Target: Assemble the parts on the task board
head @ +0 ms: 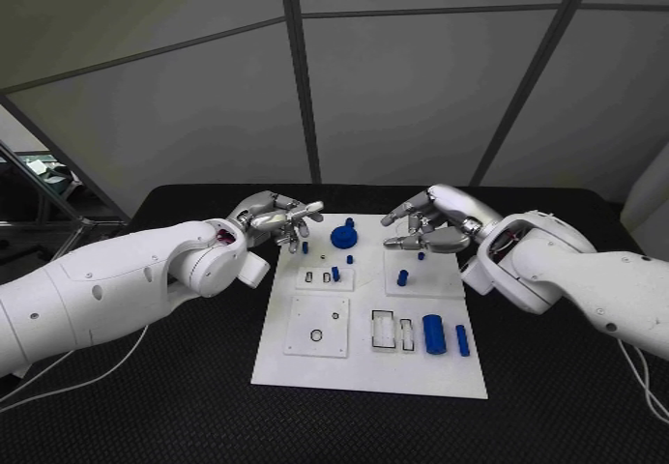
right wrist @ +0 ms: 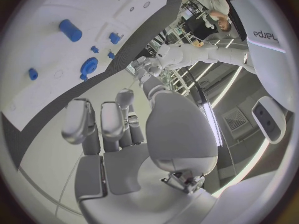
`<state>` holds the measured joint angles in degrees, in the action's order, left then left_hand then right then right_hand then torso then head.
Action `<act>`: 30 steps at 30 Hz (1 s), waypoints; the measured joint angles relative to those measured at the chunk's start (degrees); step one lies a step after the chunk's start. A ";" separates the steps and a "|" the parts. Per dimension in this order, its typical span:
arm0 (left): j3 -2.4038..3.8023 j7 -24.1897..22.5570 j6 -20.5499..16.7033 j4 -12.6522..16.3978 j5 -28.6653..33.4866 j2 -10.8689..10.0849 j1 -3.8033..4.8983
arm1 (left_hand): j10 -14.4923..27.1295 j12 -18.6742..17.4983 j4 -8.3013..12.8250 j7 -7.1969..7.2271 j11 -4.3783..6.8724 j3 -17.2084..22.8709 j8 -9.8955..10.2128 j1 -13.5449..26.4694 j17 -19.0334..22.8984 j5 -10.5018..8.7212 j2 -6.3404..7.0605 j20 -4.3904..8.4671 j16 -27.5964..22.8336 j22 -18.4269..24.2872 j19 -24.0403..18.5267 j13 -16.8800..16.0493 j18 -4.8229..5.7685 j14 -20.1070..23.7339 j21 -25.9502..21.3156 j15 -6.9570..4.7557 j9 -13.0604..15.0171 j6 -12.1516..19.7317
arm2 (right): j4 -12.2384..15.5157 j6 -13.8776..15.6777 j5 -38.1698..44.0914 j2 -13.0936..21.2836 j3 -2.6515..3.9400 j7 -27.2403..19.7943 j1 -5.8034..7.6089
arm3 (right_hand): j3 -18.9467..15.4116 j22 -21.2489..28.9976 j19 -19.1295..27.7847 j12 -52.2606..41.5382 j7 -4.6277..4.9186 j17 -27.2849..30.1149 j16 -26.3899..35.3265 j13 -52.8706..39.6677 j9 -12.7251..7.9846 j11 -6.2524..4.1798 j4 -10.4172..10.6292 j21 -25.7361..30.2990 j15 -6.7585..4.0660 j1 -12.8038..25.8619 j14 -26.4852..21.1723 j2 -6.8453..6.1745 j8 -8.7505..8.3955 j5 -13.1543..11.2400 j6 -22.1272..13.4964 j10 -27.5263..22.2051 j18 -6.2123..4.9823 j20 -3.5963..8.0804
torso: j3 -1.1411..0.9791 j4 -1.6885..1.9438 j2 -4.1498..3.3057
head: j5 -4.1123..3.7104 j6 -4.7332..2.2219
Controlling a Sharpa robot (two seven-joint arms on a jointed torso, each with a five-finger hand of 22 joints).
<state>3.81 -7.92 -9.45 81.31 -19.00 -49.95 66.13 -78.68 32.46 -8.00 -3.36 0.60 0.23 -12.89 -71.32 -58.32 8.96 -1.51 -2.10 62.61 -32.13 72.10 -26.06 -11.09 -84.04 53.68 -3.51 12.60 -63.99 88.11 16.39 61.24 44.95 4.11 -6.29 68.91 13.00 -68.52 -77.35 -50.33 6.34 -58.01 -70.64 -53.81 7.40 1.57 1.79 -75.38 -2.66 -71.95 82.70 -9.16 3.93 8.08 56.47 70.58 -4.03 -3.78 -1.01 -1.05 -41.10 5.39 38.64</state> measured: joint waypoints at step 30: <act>-1.38 35.77 16.26 -5.46 -36.62 10.90 7.08 | -5.59 45.58 -8.67 1.57 1.51 -4.74 -12.06 4.67 -16.62 -5.97 -0.16 0.86 23.26 -35.12 6.01 -48.99 6.17 0.10 25.46 -1.31 34.77 5.91 | -2.48 3.31 -9.77 1.70 0.47 0.36 1.01 | -0.13 -2.14 -2.11 -8.42 -0.20 -3.36 -0.90 -6.42 0.44 -0.45 0.13 -0.68 -0.20 0.02 0.84 -0.01 -0.15 0.66 0.20 4.57 0.02 0.22 | -0.41 -0.01 0.60 | 0.10 0.59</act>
<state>2.42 27.84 6.81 75.86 -55.62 -39.05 73.21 -84.26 78.04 -16.66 -1.79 2.11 -4.51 -24.95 -66.65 -74.94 2.99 -1.67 -1.24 85.87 -67.25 78.11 -75.05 -4.93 -83.95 79.14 -4.82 47.37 -58.08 85.63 19.71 51.48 46.64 4.59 -5.93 69.92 12.87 -70.66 -79.46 -58.75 6.14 -61.37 -71.55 -60.23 7.84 1.12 1.93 -76.06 -2.86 -71.93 83.54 -9.17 3.77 8.74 56.67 75.15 -4.01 -3.56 -1.41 -1.07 -40.50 5.50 39.23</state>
